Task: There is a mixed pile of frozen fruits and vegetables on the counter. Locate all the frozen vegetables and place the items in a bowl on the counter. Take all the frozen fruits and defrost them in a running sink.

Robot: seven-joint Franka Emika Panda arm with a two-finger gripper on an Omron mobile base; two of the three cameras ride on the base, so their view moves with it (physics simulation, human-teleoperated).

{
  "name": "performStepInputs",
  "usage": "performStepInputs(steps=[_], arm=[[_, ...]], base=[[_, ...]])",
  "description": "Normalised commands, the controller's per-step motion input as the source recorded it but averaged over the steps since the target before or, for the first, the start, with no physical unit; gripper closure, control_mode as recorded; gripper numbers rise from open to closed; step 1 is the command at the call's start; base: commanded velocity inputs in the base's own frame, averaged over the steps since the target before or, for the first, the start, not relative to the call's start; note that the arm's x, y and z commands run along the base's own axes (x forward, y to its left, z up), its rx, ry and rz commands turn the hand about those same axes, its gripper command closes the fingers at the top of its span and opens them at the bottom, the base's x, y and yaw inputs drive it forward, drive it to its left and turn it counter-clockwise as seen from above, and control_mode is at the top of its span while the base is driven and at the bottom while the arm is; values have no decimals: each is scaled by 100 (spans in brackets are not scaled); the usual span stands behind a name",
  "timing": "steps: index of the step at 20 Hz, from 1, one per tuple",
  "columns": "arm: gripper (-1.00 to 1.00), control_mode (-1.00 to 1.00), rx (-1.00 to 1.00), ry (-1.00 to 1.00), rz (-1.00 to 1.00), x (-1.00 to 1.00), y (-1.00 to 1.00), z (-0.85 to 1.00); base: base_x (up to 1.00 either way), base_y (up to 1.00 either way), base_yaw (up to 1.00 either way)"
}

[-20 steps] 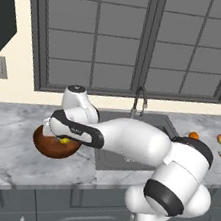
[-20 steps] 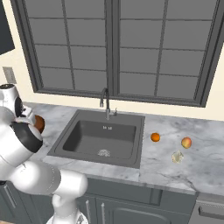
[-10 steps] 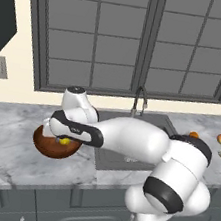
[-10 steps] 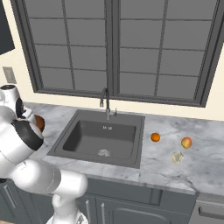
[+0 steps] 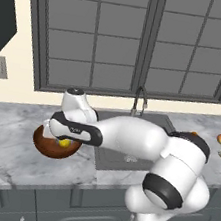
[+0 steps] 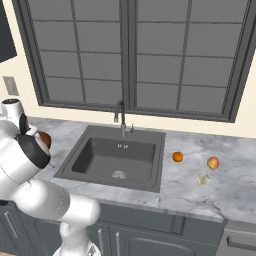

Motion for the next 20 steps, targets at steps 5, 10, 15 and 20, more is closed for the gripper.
performStepInputs(steps=[5, 10, 15, 20], arm=[[100, -100, 0, 2, -5, 2, 10, -8], [100, -100, 0, 1, -5, 0, 10, -4], [100, -100, 0, 1, -4, 2, 2, 0], [100, -100, 0, 0, -4, 8, 2, -2]], base=[[0, 0, 0], [0, 0, 0], [0, 0, 0], [0, 0, 0]])
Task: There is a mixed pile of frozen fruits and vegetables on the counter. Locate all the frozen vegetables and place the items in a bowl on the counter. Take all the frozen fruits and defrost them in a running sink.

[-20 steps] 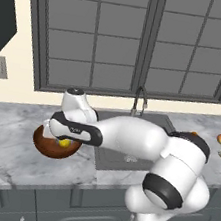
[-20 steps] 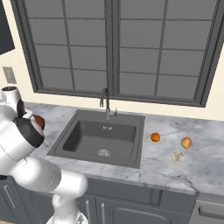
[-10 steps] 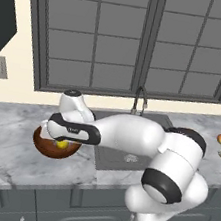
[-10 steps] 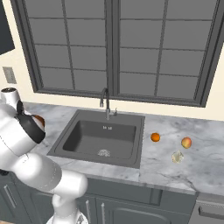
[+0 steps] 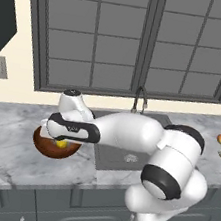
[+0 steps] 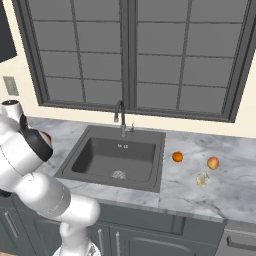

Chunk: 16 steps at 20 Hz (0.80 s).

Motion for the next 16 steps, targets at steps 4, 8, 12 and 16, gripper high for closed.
performStepInputs(steps=[4, 8, 12, 16], arm=[[100, -100, 0, 0, -4, 13, 0, -13], [100, -100, 0, 0, -4, 18, 0, -15], [100, -100, 0, 0, -4, 15, 0, -12], [-100, -100, 0, 0, -5, 12, 2, -8]], base=[[0, 0, 0], [0, 0, 0], [0, 0, 0], [0, 0, 0]])
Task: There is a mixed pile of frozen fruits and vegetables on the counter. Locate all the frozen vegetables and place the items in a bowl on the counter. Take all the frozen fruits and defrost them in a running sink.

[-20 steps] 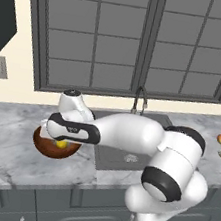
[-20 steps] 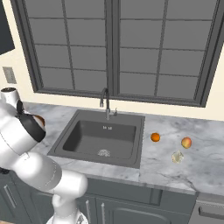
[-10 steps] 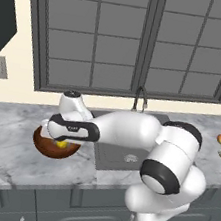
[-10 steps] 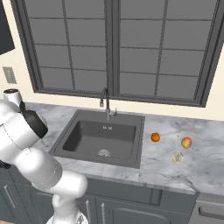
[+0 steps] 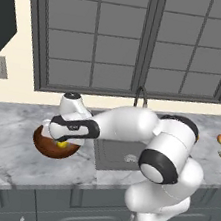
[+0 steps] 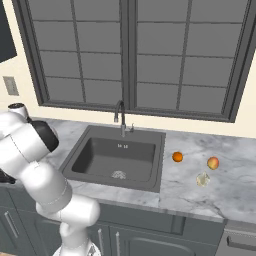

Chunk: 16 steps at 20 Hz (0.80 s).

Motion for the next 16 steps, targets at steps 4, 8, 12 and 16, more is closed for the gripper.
performStepInputs(steps=[4, 8, 12, 16], arm=[[-100, -100, 0, 0, -4, 12, 0, -6], [-100, -100, 0, 0, -3, 5, 0, -2], [-100, -100, 0, 0, -2, 0, 0, 1], [-100, -100, 0, -2, 0, 0, 0, 34]], base=[[0, 0, 0], [0, 0, 0], [0, 0, 0], [0, 0, 0]])
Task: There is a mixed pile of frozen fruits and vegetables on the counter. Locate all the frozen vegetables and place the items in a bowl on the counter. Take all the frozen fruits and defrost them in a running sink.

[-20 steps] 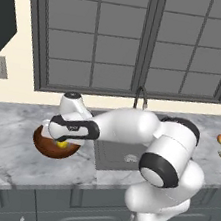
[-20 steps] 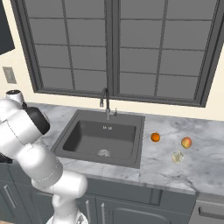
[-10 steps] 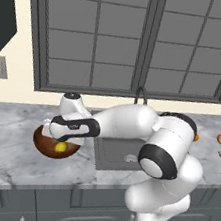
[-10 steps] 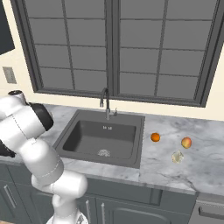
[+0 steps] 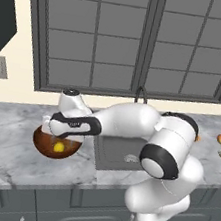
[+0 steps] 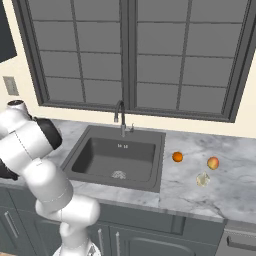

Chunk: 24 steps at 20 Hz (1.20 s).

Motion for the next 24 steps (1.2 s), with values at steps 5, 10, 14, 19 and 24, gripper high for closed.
performStepInputs(steps=[5, 10, 14, 19, 24], arm=[[-100, -100, 1, -1, 0, -2, -2, 78], [-100, -100, 0, -9, 0, -12, -29, 40], [-100, -100, 0, -18, 1, -19, -44, 38], [-100, -100, 0, -20, 3, -26, -46, 53], [-100, -100, 2, -15, 3, -16, -43, 48]], base=[[0, 0, 0], [0, 0, 0], [0, 0, 0], [0, 0, 0], [0, 0, 0]])
